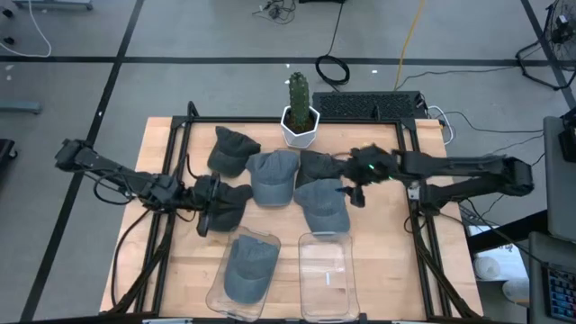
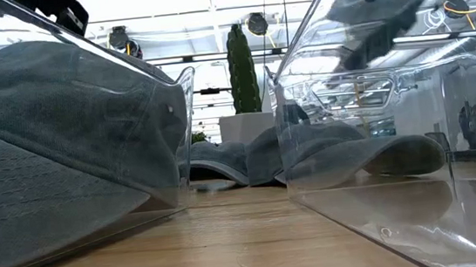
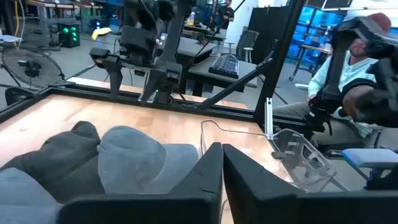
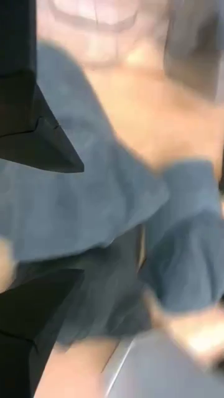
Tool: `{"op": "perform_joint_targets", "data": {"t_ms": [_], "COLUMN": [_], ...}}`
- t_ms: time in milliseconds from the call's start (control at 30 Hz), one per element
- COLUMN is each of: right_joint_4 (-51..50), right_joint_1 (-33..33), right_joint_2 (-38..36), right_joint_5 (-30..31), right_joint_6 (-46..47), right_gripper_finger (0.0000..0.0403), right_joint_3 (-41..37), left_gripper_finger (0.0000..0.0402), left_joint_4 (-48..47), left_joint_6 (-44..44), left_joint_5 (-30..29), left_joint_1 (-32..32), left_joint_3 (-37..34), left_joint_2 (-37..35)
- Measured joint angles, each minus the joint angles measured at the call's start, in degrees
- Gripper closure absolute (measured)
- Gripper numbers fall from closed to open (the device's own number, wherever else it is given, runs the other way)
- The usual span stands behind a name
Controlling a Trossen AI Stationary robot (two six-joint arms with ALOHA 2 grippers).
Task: Pick & Place hat
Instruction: Put the bottom gray cap into the left transparent bin
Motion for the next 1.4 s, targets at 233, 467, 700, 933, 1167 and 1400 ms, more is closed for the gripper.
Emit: {"op": "perform_joint_targets", "data": {"t_ms": [233,467,700,933,1167,1400], "right_joint_4": [-11.19,-14.93,-16.53,-20.94,-27.44,-29.70], "right_joint_1": [-7.59,-8.96,-9.32,-9.27,-9.23,-8.88], "right_joint_2": [19.29,28.82,36.77,38.15,34.26,29.35], "right_joint_5": [-12.50,-20.02,-20.23,-20.43,-27.80,-34.00], "right_joint_6": [-6.84,-12.85,-13.47,-14.40,-12.06,-8.76], "right_gripper_finger": [0.0149,0.0149,0.0149,0.0149,0.0149,0.0149], "right_joint_3": [15.67,24.07,26.41,26.88,26.84,26.84], "left_gripper_finger": [0.0342,0.0324,0.0325,0.0325,0.0325,0.0325], "left_joint_4": [-0.20,-0.21,-0.22,-0.25,-0.26,-0.25], "left_joint_6": [0.73,-3.56,-4.31,-4.34,-4.34,-4.34], "left_joint_5": [-0.01,-0.03,-0.03,-0.03,-0.03,-0.05], "left_joint_1": [0.23,0.21,0.21,0.21,0.19,0.19], "left_joint_3": [0.00,0.00,0.00,0.00,0.00,-0.01], "left_joint_2": [0.02,0.04,0.04,0.04,0.04,0.06]}}
